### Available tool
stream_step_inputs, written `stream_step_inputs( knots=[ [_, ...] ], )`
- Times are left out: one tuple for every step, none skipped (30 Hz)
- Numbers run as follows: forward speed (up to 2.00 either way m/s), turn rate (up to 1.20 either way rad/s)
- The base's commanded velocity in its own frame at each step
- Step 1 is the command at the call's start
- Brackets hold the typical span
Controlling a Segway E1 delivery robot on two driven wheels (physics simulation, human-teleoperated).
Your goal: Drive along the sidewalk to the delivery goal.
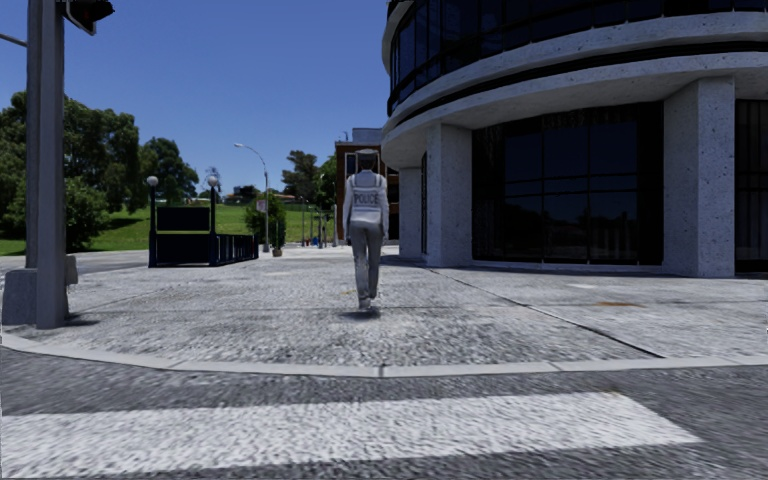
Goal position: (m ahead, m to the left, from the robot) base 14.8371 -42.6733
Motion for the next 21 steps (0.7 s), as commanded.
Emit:
stream_step_inputs(
  knots=[
    [2.00,-0.44],
    [2.00,-0.45],
    [2.00,-0.46],
    [2.00,-0.48],
    [2.00,-0.48],
    [2.00,-0.49],
    [2.00,-0.50],
    [2.00,-0.50],
    [2.00,-0.50],
    [2.00,-0.50],
    [2.00,-0.50],
    [2.00,-0.50],
    [2.00,-0.50],
    [2.00,-0.50],
    [2.00,-0.50],
    [2.00,-0.50],
    [2.00,-0.50],
    [1.98,-0.50],
    [1.98,-0.50],
    [1.91,-0.51],
    [1.87,-0.51]
  ],
)
